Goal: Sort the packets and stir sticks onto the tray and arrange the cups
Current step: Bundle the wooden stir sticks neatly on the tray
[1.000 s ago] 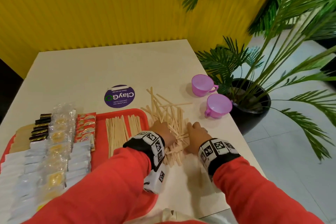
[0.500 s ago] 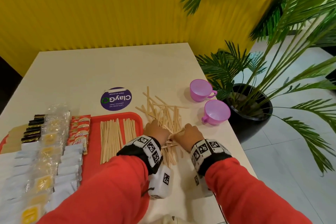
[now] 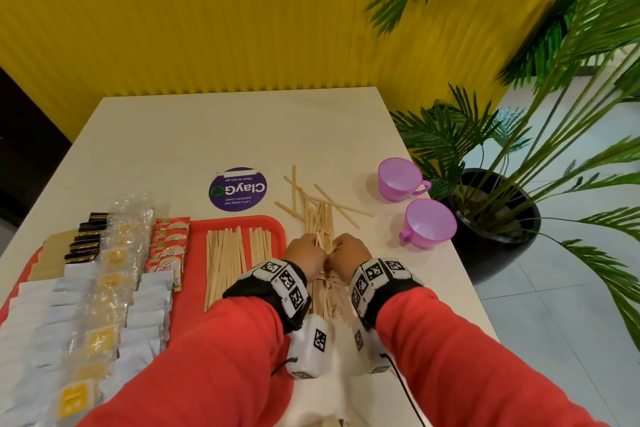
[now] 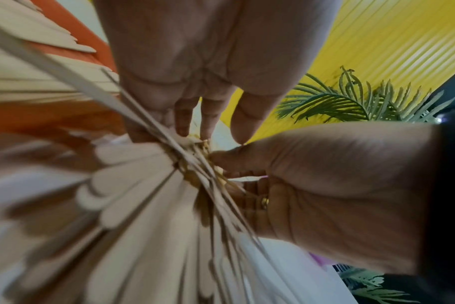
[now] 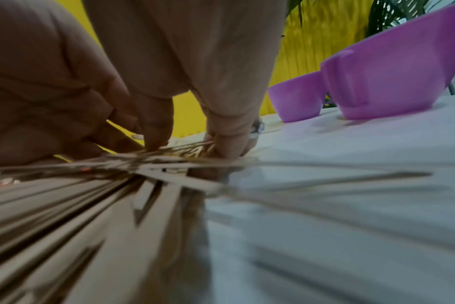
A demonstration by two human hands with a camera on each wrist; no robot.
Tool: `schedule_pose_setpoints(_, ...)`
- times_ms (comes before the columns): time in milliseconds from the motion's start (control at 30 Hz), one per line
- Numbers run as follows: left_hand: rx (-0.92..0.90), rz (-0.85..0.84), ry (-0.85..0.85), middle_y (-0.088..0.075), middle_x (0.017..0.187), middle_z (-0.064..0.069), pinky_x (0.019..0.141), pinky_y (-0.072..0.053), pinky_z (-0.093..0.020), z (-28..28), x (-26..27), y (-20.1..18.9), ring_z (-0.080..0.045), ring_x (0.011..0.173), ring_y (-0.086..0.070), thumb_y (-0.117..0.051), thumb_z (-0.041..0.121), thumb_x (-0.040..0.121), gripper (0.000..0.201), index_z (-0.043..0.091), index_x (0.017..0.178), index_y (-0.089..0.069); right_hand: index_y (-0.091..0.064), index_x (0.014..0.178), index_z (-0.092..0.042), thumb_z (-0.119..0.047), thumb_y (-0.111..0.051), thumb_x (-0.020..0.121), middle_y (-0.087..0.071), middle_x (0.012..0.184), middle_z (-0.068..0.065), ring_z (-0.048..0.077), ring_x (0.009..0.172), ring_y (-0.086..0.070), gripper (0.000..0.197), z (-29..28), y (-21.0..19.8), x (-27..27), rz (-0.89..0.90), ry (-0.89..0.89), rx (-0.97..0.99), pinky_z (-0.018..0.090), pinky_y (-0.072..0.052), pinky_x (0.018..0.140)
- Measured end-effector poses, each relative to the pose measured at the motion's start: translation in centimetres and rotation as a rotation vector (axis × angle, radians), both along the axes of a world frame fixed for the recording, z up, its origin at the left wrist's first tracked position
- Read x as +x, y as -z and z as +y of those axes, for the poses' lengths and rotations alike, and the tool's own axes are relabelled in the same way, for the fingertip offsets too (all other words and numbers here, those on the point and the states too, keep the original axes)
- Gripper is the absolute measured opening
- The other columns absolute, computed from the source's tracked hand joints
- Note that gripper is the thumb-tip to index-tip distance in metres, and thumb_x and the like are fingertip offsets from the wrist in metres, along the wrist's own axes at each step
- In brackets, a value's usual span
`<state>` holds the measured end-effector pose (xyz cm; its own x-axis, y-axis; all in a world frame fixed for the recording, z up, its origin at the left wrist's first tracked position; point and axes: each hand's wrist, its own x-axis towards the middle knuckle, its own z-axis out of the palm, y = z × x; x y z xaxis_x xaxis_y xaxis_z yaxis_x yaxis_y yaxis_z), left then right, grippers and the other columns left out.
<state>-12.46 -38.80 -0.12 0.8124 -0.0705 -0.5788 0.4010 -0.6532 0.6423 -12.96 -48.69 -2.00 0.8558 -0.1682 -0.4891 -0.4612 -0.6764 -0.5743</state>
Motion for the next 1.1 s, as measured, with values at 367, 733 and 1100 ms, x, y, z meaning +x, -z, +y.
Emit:
schedule_pose_setpoints(367,-0.076,0.034,-0.222,-0.034,0.148,-0.012,0.1,-0.039,-0.035,-0.1,0.6,0.1,-0.031,0.129,-0.042,-0.046,0.012,0.091,0.062,0.011,0.147,-0.022,-0.042,0.134,-0.022,-0.012,-0.06,0.081,0.001,0.156,-0.002,0.033,0.14,-0.013,0.057,-1.2,-0.5,-0.7,-0.201,0.07,-0.076,0.035,-0.026,0.109)
schedule_pose_setpoints(733,0.04,0.085,-0.161,-0.044,0.134,-0.022,0.101,-0.04,-0.038,-0.5,0.5,-1.2,-0.037,0.122,-0.047,-0.044,0.012,0.095,0.039,-0.004,0.131,-0.041,-0.048,0.122,-0.007,-0.031,-0.049,0.081,-0.04,0.132,0.016,0.032,0.113,-0.049,0.047,-3.1,-1.5,-1.4,0.201,0.049,-0.218,0.038,-0.043,0.096)
schedule_pose_setpoints(1100,-0.089,0.171,-0.185,-0.038,0.145,-0.02,0.11,-0.033,-0.036,-0.5,0.4,-2.3,-0.032,0.133,-0.039,-0.039,0.005,0.097,0.044,0.002,0.141,-0.035,-0.04,0.137,-0.007,-0.026,-0.058,0.087,-0.051,0.132,0.012,0.022,0.105,-0.054,0.057,-0.5,-2.0,-1.0,0.116,-0.118,0.101,0.03,-0.042,0.088)
